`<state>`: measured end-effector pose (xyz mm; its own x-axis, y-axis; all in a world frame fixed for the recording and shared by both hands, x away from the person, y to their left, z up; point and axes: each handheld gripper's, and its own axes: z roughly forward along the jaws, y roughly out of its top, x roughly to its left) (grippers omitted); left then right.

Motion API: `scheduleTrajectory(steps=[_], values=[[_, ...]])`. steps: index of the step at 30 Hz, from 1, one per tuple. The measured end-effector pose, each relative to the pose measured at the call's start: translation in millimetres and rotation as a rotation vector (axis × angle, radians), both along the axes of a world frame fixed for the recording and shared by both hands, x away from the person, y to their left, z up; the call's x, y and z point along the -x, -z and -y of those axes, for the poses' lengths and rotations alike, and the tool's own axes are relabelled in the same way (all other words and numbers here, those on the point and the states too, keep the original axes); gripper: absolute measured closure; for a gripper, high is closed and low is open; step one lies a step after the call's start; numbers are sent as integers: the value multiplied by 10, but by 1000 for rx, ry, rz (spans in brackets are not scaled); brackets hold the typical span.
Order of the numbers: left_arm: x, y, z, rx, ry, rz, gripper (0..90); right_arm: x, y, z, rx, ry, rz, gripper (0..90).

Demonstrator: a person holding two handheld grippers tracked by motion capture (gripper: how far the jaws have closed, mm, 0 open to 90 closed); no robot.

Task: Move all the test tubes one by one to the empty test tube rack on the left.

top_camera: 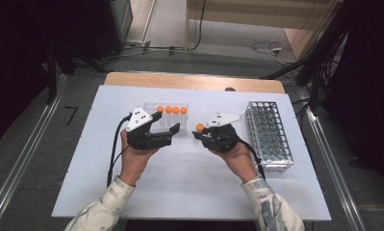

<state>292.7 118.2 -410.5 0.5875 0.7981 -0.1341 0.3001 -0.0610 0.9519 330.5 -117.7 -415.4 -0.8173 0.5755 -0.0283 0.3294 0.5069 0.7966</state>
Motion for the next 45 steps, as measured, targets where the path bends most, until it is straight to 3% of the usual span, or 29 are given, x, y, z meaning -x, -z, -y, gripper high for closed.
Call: scheduleTrajectory(steps=[5, 10, 15, 23, 40, 42, 45], values=[[8, 18, 46, -6, 40, -14, 296, 8, 59, -247, 9, -32, -15, 718], [4, 40, 67, -16, 69, -21, 382, 1, 94, -378, 8, -50, -25, 718], [-39, 88, 79, -19, 108, -61, 462, 17, 101, -453, 13, -62, -29, 718], [-34, 112, 92, -43, 118, -53, 644, 21, 87, -474, 13, -64, -30, 718], [-29, 108, 95, -55, 121, -55, 699, 25, 70, -465, 16, -62, -25, 709], [-28, 94, 82, -48, 119, -51, 699, 32, 60, -446, 12, -65, -29, 689], [-22, 61, 47, -41, 108, -45, 700, 30, 41, -391, -9, -68, -34, 589]])
